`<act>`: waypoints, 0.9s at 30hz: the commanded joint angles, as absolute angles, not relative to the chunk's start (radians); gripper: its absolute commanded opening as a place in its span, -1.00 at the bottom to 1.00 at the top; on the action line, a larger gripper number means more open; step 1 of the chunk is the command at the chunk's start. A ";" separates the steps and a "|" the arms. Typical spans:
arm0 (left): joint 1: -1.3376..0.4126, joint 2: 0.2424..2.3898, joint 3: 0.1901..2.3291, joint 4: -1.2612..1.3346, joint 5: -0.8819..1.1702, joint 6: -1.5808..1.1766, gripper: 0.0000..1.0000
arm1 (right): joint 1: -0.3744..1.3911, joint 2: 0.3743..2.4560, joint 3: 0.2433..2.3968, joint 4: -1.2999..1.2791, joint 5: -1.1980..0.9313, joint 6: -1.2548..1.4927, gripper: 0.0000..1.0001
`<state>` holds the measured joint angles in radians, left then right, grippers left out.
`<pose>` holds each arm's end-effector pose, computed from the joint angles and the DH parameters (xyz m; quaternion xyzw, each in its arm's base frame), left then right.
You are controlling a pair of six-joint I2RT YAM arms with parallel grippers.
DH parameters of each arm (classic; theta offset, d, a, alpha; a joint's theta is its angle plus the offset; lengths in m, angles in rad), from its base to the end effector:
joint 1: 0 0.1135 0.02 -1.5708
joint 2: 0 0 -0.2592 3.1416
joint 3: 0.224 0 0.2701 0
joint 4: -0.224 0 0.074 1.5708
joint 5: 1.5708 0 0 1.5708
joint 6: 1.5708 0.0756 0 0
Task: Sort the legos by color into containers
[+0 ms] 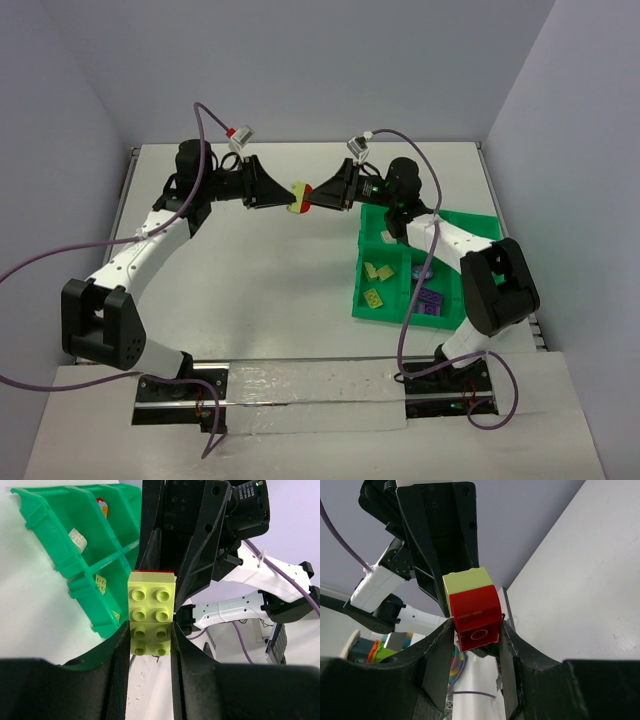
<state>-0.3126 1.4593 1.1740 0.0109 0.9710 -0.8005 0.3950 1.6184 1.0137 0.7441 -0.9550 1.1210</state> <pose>0.3358 -0.1741 0.3229 0.1031 0.7522 -0.5979 0.2569 0.3451 0.2107 0.2884 -0.1173 0.6679 0.6797 0.2794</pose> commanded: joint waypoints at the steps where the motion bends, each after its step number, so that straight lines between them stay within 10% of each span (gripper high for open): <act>1: -0.321 1.430 1.197 0.044 0.974 -0.778 -0.95 | 0.416 1.604 0.986 0.825 -0.977 1.134 -0.88; 3: -0.321 1.429 1.195 0.042 0.971 -0.773 -0.84 | 0.416 1.598 0.977 0.825 -0.975 1.132 -0.96; 6: -0.321 1.433 1.193 0.055 0.992 -0.758 0.40 | 0.416 1.586 0.965 0.825 -0.976 1.128 -1.00; 9: -0.321 1.462 1.209 0.046 1.009 -0.758 0.87 | 0.416 1.579 0.962 0.822 -0.980 1.126 -1.00; 27: -0.331 1.524 1.256 0.106 0.998 -0.823 0.12 | 0.417 1.569 0.973 0.776 -0.984 1.094 -1.00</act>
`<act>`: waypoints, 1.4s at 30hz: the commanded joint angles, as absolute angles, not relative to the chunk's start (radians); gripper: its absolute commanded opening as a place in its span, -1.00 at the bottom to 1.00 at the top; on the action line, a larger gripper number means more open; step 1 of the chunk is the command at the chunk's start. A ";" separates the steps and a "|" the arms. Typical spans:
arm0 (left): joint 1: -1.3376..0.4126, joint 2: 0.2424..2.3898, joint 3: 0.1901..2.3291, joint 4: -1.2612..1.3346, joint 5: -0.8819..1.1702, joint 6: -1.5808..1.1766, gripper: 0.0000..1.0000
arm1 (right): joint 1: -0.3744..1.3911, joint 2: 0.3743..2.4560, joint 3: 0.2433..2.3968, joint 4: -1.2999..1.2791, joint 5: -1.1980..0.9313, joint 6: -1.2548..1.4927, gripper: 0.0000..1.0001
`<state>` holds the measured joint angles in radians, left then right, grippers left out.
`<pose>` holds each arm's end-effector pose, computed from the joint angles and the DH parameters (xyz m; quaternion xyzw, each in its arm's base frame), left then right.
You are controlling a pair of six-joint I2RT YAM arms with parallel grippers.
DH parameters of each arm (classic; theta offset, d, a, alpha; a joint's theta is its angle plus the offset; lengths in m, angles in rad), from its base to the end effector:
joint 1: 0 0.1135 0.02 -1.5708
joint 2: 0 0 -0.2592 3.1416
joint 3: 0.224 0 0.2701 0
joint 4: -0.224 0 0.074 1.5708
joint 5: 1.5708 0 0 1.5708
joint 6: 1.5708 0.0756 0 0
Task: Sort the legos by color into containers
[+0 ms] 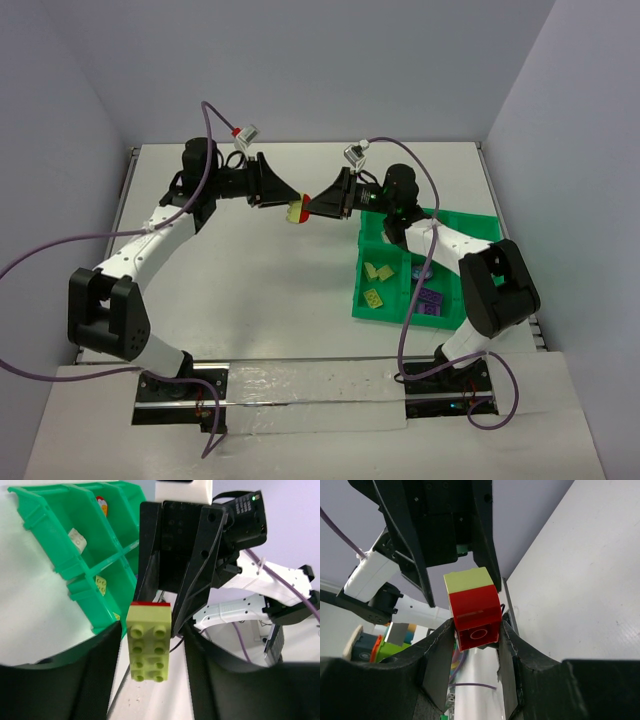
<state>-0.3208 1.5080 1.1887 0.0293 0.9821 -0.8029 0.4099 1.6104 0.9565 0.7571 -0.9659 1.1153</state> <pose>0.3443 -0.1807 0.3133 0.1048 0.7539 -0.6007 0.2445 0.3349 0.2133 0.2720 -0.1188 0.6757 0.6792 0.2607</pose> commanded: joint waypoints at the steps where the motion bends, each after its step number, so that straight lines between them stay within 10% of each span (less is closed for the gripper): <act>1: -0.333 1.525 1.258 0.107 0.997 -0.824 0.01 | 0.417 1.569 0.972 0.776 -0.983 1.095 -1.00; 8: -0.332 1.522 1.226 0.098 0.990 -0.834 -0.99 | 0.417 1.561 0.959 0.765 -0.995 1.082 -1.00; 29: -0.278 1.467 1.096 0.310 0.895 -1.013 -1.00 | 0.348 1.492 0.858 0.651 -0.972 1.022 -1.00; 42: -0.349 1.525 1.210 -0.056 0.753 -0.765 -1.00 | 0.219 1.204 1.128 -0.430 -0.536 0.350 -1.00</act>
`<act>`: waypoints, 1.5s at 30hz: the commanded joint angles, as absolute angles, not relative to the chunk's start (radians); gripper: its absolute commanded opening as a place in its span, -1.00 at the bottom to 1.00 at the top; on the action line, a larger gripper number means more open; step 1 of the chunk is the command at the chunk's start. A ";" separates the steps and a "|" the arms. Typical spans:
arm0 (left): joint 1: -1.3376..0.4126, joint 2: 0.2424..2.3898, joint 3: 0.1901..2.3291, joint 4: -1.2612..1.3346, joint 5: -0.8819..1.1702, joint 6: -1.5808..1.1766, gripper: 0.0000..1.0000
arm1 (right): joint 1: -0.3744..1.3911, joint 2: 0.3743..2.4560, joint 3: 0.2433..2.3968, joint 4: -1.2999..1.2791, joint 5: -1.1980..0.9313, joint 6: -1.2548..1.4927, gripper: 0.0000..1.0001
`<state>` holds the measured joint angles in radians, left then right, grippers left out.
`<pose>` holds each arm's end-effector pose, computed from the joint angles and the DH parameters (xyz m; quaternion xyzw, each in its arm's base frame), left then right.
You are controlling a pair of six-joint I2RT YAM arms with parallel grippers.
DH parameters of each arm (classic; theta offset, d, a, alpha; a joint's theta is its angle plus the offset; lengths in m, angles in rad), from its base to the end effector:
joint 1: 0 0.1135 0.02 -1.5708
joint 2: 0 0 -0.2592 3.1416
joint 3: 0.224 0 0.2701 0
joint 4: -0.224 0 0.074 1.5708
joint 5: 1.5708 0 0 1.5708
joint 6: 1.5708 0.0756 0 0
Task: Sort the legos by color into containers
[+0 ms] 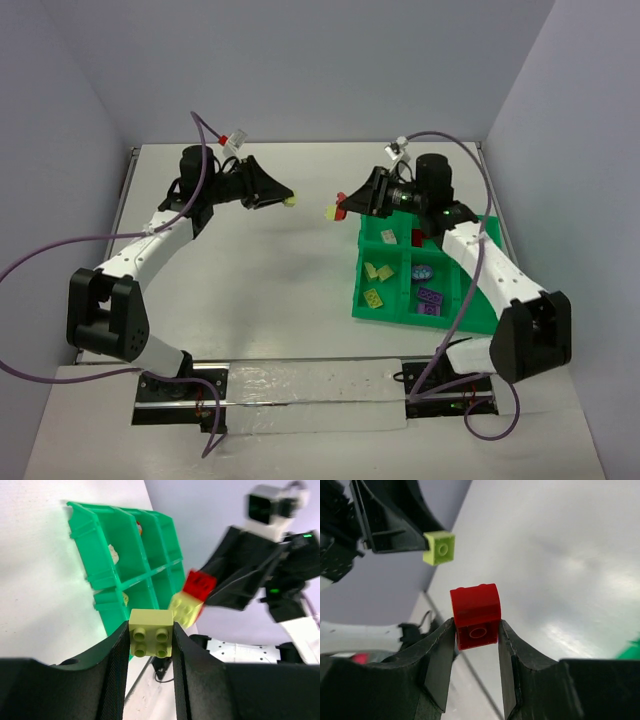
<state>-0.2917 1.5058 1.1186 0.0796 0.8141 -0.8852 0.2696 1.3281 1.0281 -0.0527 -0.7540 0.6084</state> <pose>0.3574 -0.1647 0.2901 0.0068 0.7771 -0.5667 0.2736 0.3218 0.1426 0.3000 -0.0790 0.7872 0.4994 0.3531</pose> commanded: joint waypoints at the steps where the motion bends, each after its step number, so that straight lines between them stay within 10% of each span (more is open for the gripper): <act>1: -0.367 1.535 1.224 -0.078 0.743 -0.750 -0.99 | 0.201 1.182 1.134 -0.458 -0.475 0.339 -1.00; 14: -0.674 1.692 1.358 -0.276 0.578 -0.592 -0.99 | 0.086 0.988 1.132 -0.555 0.048 0.448 -1.00; 26: -0.846 1.859 1.504 -0.312 0.506 -0.559 -0.97 | 0.072 0.915 1.137 -0.551 0.091 0.446 -1.00; 30: -0.856 1.896 1.534 -0.313 0.509 -0.560 -0.44 | 0.069 0.900 1.131 -0.557 0.084 0.440 -1.00; 35: -0.859 1.920 1.590 -0.321 0.520 -0.553 0.90 | 0.069 0.892 1.123 -0.558 0.076 0.436 -1.00; 45: -0.825 1.823 1.617 -0.378 0.477 -0.521 0.94 | 0.069 0.896 1.112 -0.529 -0.075 0.398 -1.00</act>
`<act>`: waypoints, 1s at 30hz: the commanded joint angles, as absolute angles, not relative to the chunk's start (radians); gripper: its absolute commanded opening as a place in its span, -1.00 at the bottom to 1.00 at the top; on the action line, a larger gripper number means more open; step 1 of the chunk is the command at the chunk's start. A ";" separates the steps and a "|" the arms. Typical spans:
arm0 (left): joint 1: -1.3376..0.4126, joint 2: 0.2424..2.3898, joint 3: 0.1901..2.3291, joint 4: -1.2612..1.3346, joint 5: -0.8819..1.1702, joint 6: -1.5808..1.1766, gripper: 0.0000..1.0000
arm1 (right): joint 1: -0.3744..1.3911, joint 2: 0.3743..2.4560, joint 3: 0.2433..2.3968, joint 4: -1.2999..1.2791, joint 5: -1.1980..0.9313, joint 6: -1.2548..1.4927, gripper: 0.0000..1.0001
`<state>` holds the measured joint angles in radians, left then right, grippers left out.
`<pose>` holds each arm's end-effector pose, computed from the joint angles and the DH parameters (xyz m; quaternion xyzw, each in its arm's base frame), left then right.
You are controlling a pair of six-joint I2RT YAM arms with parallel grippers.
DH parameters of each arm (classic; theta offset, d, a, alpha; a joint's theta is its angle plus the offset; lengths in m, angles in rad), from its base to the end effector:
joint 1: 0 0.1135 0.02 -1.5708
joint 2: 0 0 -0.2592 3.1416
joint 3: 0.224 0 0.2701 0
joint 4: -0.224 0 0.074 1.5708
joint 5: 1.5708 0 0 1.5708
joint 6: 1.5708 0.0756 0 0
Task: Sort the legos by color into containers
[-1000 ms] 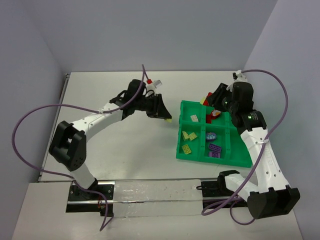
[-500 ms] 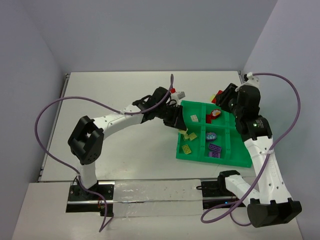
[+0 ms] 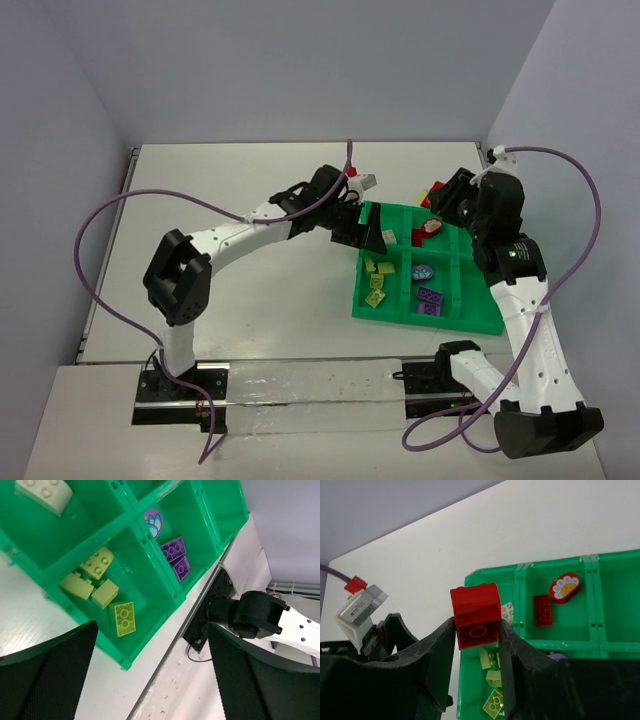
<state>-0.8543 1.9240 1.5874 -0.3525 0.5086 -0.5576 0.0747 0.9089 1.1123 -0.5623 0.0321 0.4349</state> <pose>0.2915 -0.3908 0.2373 0.2355 0.8498 -0.4411 0.1667 0.2460 0.0160 0.3774 0.1562 0.8069 0.1308 0.5544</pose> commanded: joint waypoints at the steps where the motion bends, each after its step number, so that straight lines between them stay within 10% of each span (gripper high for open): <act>1: -0.802 1.791 1.586 -0.356 0.507 -0.518 0.89 | 0.068 0.901 1.107 -0.517 -0.130 0.393 -1.00; 16: -0.523 1.485 1.227 0.135 1.093 -0.764 0.99 | 0.092 1.043 1.025 -0.282 -0.849 0.403 -1.00; 30: -0.570 1.583 1.275 0.195 1.068 -0.805 0.96 | 0.176 1.095 1.003 -0.071 -0.975 0.553 -1.00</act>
